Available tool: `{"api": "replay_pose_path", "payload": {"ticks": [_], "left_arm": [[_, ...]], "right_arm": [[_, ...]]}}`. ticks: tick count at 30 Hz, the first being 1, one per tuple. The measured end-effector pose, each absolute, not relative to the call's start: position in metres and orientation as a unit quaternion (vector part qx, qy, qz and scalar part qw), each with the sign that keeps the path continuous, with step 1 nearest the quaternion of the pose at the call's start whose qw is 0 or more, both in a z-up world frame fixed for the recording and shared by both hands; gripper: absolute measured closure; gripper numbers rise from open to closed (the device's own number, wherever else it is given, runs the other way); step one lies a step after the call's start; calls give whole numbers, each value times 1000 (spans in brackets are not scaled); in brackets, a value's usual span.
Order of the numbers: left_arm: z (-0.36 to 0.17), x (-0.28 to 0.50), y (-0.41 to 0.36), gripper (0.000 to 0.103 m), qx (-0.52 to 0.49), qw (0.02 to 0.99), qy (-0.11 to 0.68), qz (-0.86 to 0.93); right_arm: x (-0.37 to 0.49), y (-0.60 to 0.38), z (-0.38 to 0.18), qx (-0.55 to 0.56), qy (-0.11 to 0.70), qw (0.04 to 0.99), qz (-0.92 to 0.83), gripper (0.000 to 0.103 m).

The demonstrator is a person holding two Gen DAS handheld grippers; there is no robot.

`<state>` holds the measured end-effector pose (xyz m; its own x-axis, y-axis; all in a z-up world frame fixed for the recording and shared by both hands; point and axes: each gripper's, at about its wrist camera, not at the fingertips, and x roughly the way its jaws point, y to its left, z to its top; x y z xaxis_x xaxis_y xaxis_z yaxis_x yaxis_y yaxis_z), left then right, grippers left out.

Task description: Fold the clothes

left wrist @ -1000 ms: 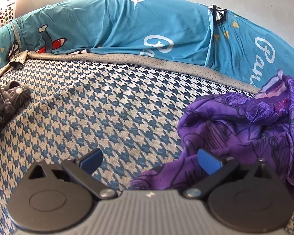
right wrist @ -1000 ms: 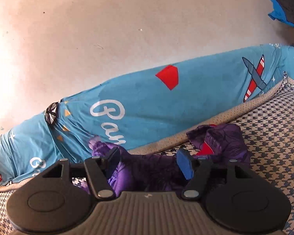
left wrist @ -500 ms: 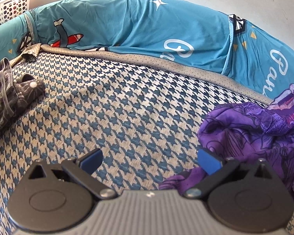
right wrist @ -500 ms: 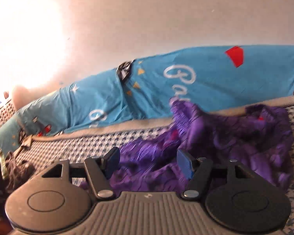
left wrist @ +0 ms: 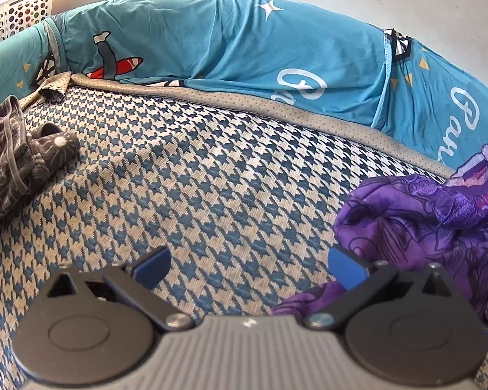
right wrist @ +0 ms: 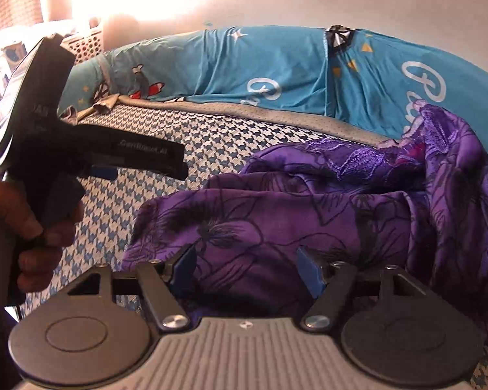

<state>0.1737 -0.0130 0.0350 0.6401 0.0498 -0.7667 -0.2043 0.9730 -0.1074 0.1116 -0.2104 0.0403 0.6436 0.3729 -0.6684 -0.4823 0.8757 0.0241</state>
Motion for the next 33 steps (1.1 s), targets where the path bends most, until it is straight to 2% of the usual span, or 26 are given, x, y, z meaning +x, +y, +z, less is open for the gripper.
{"api": "replay_pose_path", "payload": {"ticks": [7,15,17,18,20,21,22,33], "left_arm": [[35,174,-11,0,-91,900,420,72],[33,174,-9,0,-88,899,422,74],[33,174,-9,0,-90,899,422,75],[33,174,-9,0,-91,899,422,75],[34,174,-9,0,-94,899,421,74],[34,174,-9,0,-94,899,421,74],[34,174,-10,0,-93,899,421,74],[34,174,-12,0,-89,901,418,79]], "right_arm": [[98,-190,26,-147,347,881,287,27],[88,-161,1,-251,305,878,269,25],[92,-159,-3,-246,308,880,264,36],[96,-162,-1,-226,313,883,265,49],[103,-170,7,-183,321,889,269,64],[105,-174,11,-166,323,892,270,78],[106,-177,15,-149,325,894,270,85],[111,-209,40,-34,343,895,282,89]]}}
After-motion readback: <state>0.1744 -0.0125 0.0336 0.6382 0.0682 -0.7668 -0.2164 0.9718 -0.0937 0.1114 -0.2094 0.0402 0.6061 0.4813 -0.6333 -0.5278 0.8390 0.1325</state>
